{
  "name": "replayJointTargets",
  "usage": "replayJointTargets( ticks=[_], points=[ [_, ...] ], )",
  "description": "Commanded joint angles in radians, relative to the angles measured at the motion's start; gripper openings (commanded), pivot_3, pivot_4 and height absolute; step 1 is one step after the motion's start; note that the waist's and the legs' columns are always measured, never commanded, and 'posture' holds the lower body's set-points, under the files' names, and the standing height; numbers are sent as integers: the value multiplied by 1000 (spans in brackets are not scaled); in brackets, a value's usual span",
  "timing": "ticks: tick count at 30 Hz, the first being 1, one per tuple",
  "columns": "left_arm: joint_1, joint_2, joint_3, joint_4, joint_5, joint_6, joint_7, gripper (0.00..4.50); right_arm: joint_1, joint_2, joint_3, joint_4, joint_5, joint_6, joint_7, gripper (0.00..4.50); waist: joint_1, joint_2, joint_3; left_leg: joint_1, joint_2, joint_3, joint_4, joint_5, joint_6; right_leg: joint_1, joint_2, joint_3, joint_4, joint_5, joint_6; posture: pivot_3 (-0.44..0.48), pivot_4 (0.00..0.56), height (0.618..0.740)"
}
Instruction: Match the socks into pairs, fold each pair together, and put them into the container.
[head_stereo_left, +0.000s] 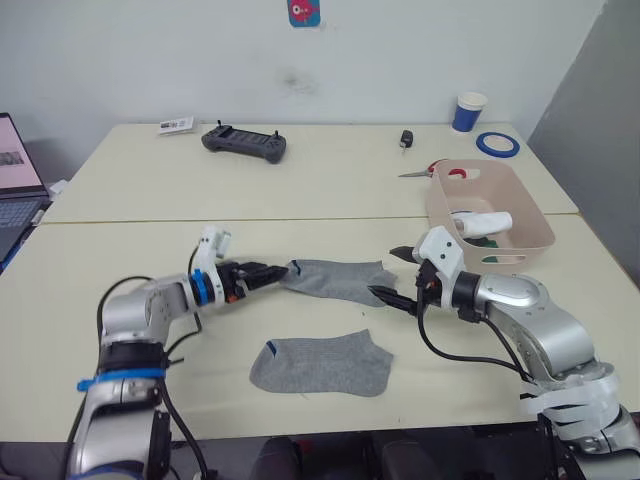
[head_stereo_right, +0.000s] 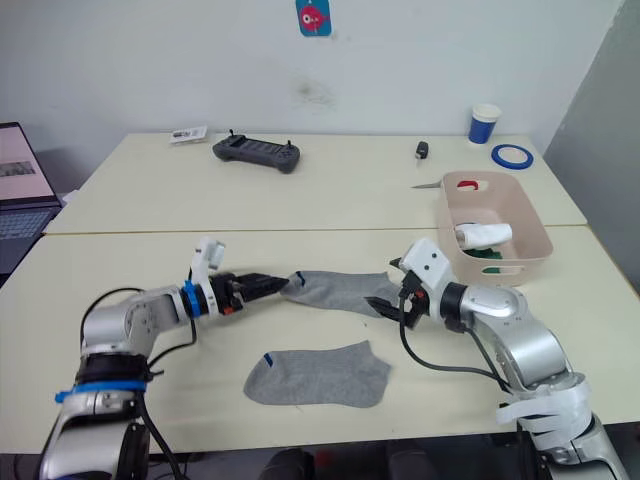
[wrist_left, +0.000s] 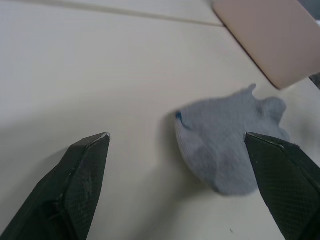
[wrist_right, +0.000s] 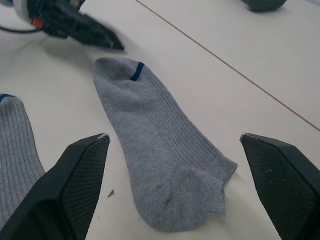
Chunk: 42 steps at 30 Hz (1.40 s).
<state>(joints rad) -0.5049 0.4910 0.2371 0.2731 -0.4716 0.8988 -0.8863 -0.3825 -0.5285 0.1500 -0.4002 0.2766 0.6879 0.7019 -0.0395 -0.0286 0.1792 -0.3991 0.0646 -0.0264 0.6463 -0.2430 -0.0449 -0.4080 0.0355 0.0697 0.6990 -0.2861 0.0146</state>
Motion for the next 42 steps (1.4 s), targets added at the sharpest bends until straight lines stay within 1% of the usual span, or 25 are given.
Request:
replayJointTargets(
  ticks=[1, 5, 8, 11, 14, 15, 17, 20, 25, 28, 29, 32, 33, 35, 39, 42],
  points=[
    [38, -35, 43, -92, -45, 70, 106, 4461, 8, 13, -31, -59, 13, 8, -39, 4500, 0, 0, 0, 1, 0, 0, 0, 0, 0, 1, 0, 0, 0, 0, 0, 0, 150, 740],
    [36, -97, 70, -105, -84, 95, 181, 4461, 16, 18, -42, -60, 11, 16, -64, 4500, 2, 0, 0, 3, -2, 1, 0, 1, -1, 3, -1, 1, 0, 1, 1, 0, 150, 740],
    [18, -118, 58, -81, -86, 100, 208, 3870, 17, 21, -37, -39, -8, 27, -94, 4500, 6, 0, 0, 3, -2, 1, 0, 1, -2, 3, -1, 1, 0, 1, 1, 0, 150, 740],
    [1, -122, 45, -75, -96, 116, 210, 2926, 7, 38, -33, -9, -23, 74, -145, 4500, 7, 0, 0, 2, -2, 1, 0, 1, -2, 3, -2, 1, -1, 1, 1, 0, 150, 740],
    [-9, -120, 38, -70, -104, 120, 209, 2000, 4, 83, -49, 25, -18, 121, -202, 4500, 7, 0, 0, 2, -2, 1, 0, 1, -2, 2, -2, 1, -2, 1, 1, 0, 150, 740],
    [-11, -120, 33, -74, -107, 123, 206, 1624, 6, 97, -53, 40, -22, 127, -221, 4500, 7, 0, 0, 1, -2, 1, 0, 1, -2, 2, -2, 1, -2, 1, 1, 0, 150, 740],
    [-11, -122, 31, -85, -118, 134, 202, 1118, 9, 121, -60, 68, -30, 132, -251, 4500, 6, 0, 0, 1, -2, 1, -1, 1, -2, 2, -1, 1, -2, 1, 1, 0, 150, 740],
    [-4, -119, 26, -94, -125, 135, 202, 83, 8, 155, -71, 106, -26, 142, -286, 4500, 6, 0, 0, 1, -2, 1, -1, 1, -2, 1, -1, 1, -2, 1, 1, 0, 150, 740],
    [9, -110, 28, -107, -131, 116, 196, 31, -1, 218, -95, 174, -4, 176, -325, 4500, 6, 0, 0, 1, -2, 1, -1, 1, -2, 1, -1, 1, -2, 1, 1, 0, 150, 740],
    [12, -110, 28, -115, -135, 105, 195, 0, -3, 242, -106, 198, 12, 186, -321, 3944, 6, 0, 0, 1, -2, 1, -1, 1, -2, 1, -1, 1, -2, 1, 1, 0, 150, 740],
    [12, -110, 28, -116, -137, 101, 196, 0, -4, 246, -106, 204, 12, 183, -320, 3659, 6, 0, 0, 1, -2, 2, -1, 1, -2, 1, -1, 1, -2, 1, 1, 0, 150, 740],
    [15, -113, 30, -121, -140, 90, 199, 0, -7, 255, -103, 216, 15, 167, -311, 2528, 6, 0, 0, 1, -2, 2, -1, 1, -2, 1, -1, 1, -2, 1, 1, 0, 150, 740],
    [18, -114, 30, -125, -141, 86, 199, 0, -8, 258, -103, 218, 16, 164, -310, 2235, 6, 0, 0, 1, -2, 1, -1, 1, -2, 1, -1, 1, -2, 1, 1, 0, 150, 740],
    [21, -115, 28, -128, -140, 78, 199, 0, -12, 263, -104, 226, 16, 157, -306, 1461, 5, 0, 0, 1, -2, 1, -1, 1, -2, 1, -1, 1, -2, 1, 1, 0, 150, 740],
    [23, -113, 30, -128, -135, 57, 201, 0, -20, 270, -108, 231, 13, 126, -303, 72, 4, 0, 0, 1, -2, 2, -1, 1, -2, 1, -1, 1, -2, 1, 1, 0, 150, 740],
    [24, -108, 40, -141, -139, 46, 207, 0, -25, 278, -123, 223, 20, 115, -311, 24, 4, 0, 0, 1, -2, 1, -1, 1, -2, 1, -1, 1, -3, 1, 1, 0, 150, 740]
  ],
)
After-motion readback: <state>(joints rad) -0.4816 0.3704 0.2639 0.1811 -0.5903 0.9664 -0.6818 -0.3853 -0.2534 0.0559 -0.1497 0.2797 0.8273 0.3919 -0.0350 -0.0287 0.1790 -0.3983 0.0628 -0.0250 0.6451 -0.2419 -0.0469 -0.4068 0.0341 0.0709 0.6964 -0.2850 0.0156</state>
